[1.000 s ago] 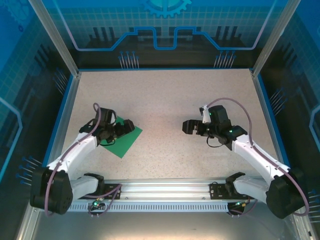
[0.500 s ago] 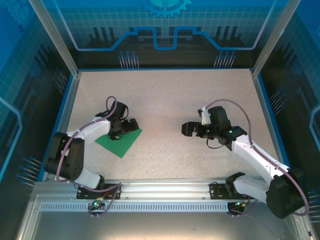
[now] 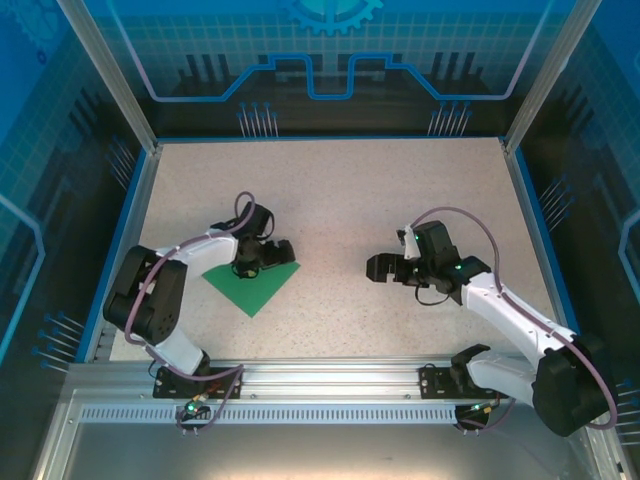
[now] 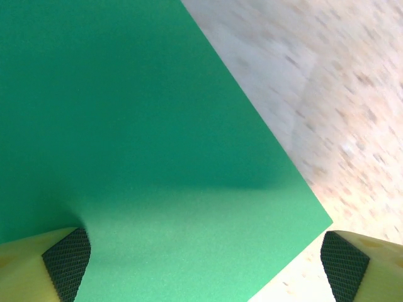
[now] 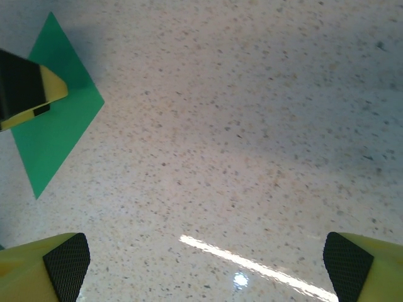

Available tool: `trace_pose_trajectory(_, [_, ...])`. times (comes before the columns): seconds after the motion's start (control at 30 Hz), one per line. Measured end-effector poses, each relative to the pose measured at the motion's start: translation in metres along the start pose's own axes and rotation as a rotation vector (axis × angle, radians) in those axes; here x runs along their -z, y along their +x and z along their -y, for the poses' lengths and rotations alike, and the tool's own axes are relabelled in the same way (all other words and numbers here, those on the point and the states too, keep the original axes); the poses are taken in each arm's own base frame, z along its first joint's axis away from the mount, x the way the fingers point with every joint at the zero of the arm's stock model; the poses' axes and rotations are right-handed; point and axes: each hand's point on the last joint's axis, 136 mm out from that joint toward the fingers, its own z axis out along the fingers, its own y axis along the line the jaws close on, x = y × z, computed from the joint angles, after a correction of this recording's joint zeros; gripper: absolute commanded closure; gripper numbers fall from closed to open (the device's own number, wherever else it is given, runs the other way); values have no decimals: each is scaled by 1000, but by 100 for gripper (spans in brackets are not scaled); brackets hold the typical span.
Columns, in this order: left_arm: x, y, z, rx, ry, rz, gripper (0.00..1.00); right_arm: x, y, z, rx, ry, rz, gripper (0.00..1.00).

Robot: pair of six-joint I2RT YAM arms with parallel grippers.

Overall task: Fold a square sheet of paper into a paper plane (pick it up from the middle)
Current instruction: Move the square sheet of paper to the center of the table.

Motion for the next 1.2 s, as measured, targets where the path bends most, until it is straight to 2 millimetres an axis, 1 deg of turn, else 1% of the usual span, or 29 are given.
trace_pose_trajectory(0.1, [-5,19,28,-111,38,-25,1,-2,7,13,-20,54,-8,0])
trace_pose_trajectory(0.17, [-9,31,51,-191,63,-43,1,-2,11,21,-33,87,-16,1])
trace_pose_trajectory(0.37, [-21,56,117,-335,140,-82,1,2,17,33,-73,143,-26,1])
trace_pose_trajectory(0.43, [-23,61,132,-358,163,-89,2,6,17,35,-80,150,-18,1])
trace_pose_trajectory(0.47, [-23,63,137,-364,175,-91,2,8,16,35,-83,150,-13,1])
trace_pose_trajectory(0.57, [-19,62,141,-356,183,-83,2,15,14,34,-87,143,6,0])
trace_pose_trajectory(0.6, [-14,60,142,-354,187,-71,1,17,14,33,-89,137,11,0])
trace_pose_trajectory(0.67, [-1,53,144,-349,195,-31,1,19,14,30,-91,118,11,1])
trace_pose_trajectory(0.73, [22,44,146,-346,219,31,2,19,15,25,-94,90,1,0])
trace_pose_trajectory(0.8, [47,37,145,-332,249,93,1,19,17,20,-94,64,-12,1])
trace_pose_trajectory(0.83, [60,32,140,-312,264,125,1,19,16,16,-93,52,-16,0])
trace_pose_trajectory(0.87, [69,28,134,-292,273,151,1,19,15,12,-86,38,-20,1])
trace_pose_trajectory(0.93, [82,19,113,-240,274,197,2,18,12,-1,-59,12,-30,1])
trace_pose_trajectory(1.0, [87,13,90,-182,260,223,2,16,8,-16,-30,-7,-42,1])
trace_pose_trajectory(1.07, [87,11,66,-132,233,237,1,9,4,-31,5,-19,-63,1])
trace_pose_trajectory(1.13, [87,12,44,-85,214,248,2,0,2,-47,41,-25,-94,1])
trace_pose_trajectory(1.2, [90,15,28,-45,209,262,2,-11,1,-62,76,-23,-125,1])
